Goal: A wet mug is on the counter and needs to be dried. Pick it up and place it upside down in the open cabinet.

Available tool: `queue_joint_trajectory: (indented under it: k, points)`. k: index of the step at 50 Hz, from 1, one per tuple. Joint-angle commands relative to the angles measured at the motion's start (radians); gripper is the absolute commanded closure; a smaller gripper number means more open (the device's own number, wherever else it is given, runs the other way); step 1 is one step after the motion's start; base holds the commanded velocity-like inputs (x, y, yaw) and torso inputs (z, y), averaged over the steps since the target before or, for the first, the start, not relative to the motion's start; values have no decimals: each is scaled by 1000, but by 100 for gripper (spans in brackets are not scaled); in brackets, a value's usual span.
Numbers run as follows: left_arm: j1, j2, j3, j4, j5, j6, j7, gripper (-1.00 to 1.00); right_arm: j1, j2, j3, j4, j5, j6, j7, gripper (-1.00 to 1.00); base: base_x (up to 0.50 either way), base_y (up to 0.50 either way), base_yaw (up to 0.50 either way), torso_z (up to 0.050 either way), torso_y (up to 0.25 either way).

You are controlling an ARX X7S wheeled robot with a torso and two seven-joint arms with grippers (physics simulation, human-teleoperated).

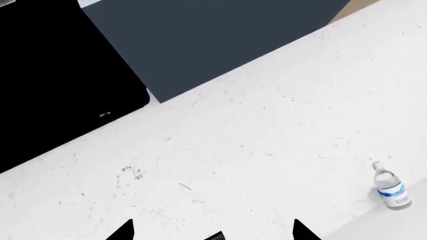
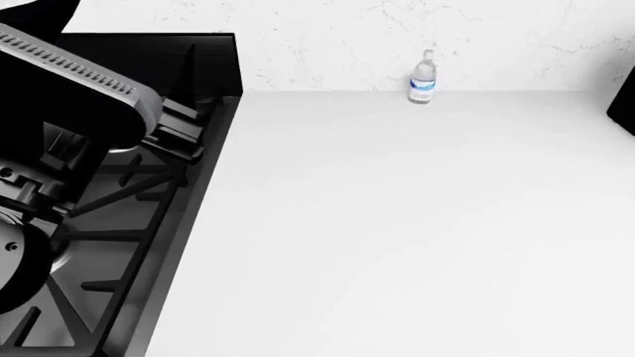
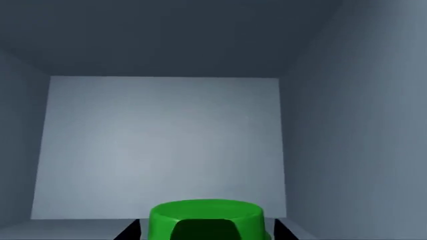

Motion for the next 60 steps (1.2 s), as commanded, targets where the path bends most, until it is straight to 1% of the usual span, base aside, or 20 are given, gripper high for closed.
queue_joint_trajectory:
  k: [1,15,33,43,60]
  points:
    - [9,-6,-5,4,-3,8,-1,-100,-28,11,13,56,-13,16,17,-100,0,0,0,0,0]
    - [18,-12,-11,18,-11,10,-8,-100,-18,14,26,56,-15,11,11,-100,0,0,0,0,0]
    - [12,-20,-28,32,-32,7,-12,-100,85,20,1,56,-25,12,24,-100,0,0,0,0,0]
    - [22,-27,-47,40,-43,10,-18,-100,115,12,15,54,-20,16,14,-100,0,0,0,0,0]
    - [15,-30,-48,43,-51,12,-21,-100,115,7,36,-45,-21,81,0,-100,0,0,0,0,0]
